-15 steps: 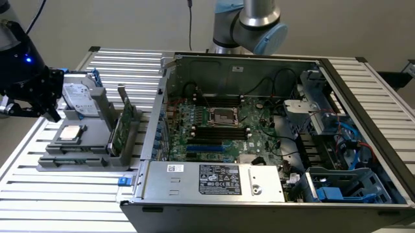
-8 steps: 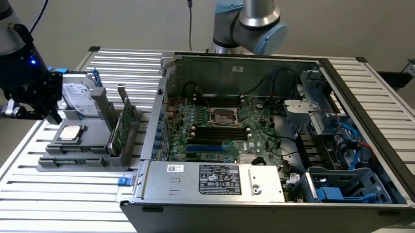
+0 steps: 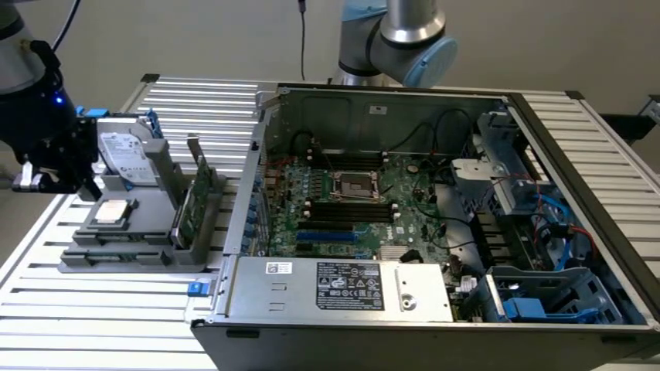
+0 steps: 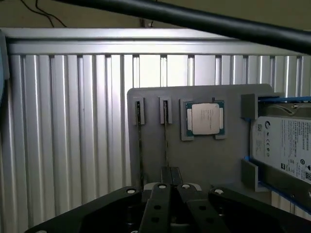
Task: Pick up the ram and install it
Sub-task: 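Pick up the ram and move it above insertion slot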
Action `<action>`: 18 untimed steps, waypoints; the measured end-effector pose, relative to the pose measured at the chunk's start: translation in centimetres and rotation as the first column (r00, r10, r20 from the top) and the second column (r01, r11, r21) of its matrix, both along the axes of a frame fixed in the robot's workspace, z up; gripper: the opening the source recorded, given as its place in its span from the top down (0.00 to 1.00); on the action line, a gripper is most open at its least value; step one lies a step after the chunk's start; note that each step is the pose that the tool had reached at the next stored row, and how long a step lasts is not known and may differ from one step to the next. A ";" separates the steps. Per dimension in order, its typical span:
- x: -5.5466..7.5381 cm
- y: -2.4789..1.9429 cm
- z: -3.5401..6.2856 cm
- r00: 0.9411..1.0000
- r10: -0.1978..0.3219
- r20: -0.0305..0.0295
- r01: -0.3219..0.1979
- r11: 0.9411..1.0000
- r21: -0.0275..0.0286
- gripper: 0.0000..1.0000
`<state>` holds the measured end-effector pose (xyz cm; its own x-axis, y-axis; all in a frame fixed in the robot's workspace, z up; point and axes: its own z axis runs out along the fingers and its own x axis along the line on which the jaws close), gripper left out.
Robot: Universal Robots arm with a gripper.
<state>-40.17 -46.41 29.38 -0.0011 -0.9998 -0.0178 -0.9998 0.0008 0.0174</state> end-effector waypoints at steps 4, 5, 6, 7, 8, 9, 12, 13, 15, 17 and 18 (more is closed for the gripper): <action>0.0 -0.15 0.00 1.000 0.006 0.002 -0.006 1.000 0.001 0.83; 0.0 -0.18 0.00 1.000 0.006 0.001 -0.006 1.000 0.001 0.76; 0.0 -0.20 -0.02 1.000 0.006 0.002 -0.006 1.000 0.001 0.76; 0.0 -0.21 -0.09 1.000 0.006 0.002 -0.006 1.000 0.001 0.70; 0.0 -0.24 -0.24 1.000 0.006 0.002 -0.006 1.000 0.001 0.70; 0.0 -0.27 -0.43 1.000 0.006 0.002 -0.006 1.000 0.001 0.64; 0.0 -0.42 -0.97 1.000 0.006 0.002 -0.006 1.000 0.001 0.64; 0.0 -0.47 -1.15 1.000 0.006 0.002 -0.006 1.000 0.001 0.64; 0.0 -0.54 -1.52 1.000 0.006 0.002 -0.006 1.000 0.001 0.64; 0.0 -0.65 -1.88 1.000 0.006 0.002 -0.006 1.000 0.001 0.64; 0.0 -0.74 -2.06 1.000 0.006 0.002 -0.006 1.000 0.001 0.64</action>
